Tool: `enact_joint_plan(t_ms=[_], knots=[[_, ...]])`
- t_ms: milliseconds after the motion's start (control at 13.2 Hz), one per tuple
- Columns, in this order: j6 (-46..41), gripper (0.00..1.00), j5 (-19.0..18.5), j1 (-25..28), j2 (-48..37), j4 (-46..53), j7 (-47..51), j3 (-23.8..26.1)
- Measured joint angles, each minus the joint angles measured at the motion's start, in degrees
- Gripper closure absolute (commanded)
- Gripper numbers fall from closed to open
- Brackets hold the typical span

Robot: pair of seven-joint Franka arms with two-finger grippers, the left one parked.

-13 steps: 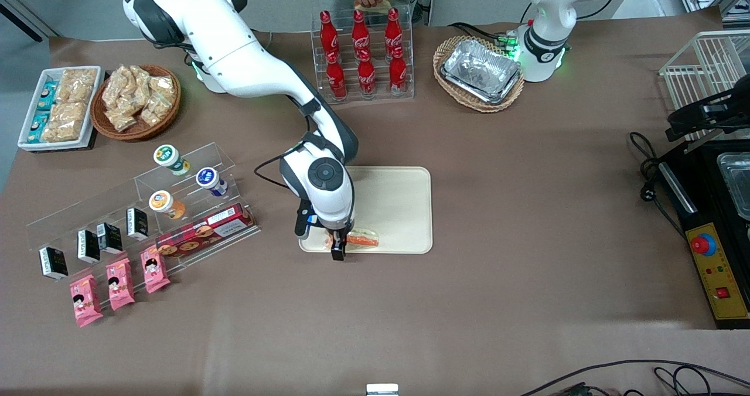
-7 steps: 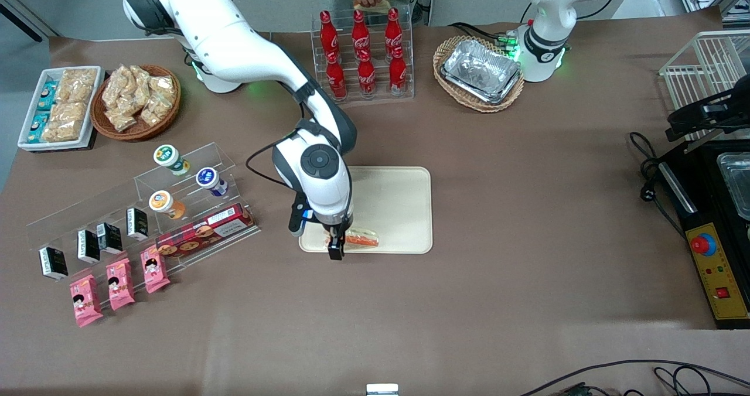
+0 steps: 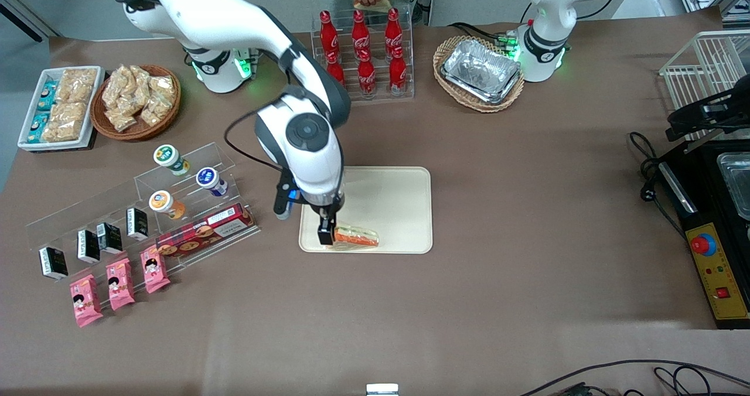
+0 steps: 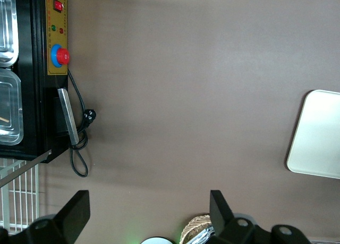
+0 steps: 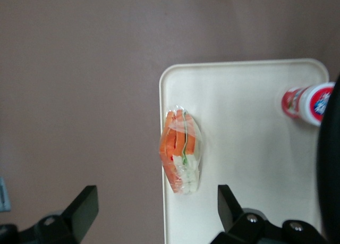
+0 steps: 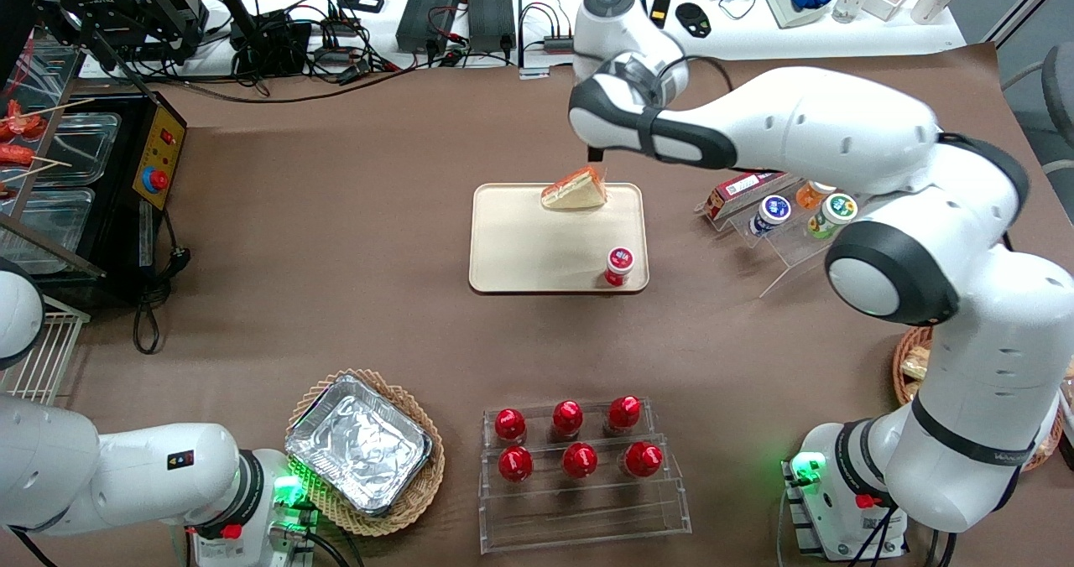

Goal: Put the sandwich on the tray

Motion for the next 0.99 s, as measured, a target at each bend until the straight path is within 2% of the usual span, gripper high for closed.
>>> enact_joint_plan(t_ms=[227,455,758,986], knots=[[-5.3,0.00,1.4,-2.5,-4.8,-0.1,-11.9,-0.1],[-13.9,0.00,4.1,-8.1,-9.7,-0.1,-30.6,-0.4],[-24.6,0.00,4.8,-14.9,-14.7,-0.2,-58.5,-0.5],[-29.9,0.00,4.8,-20.0,-17.0,-0.2,-73.7,-0.6]])
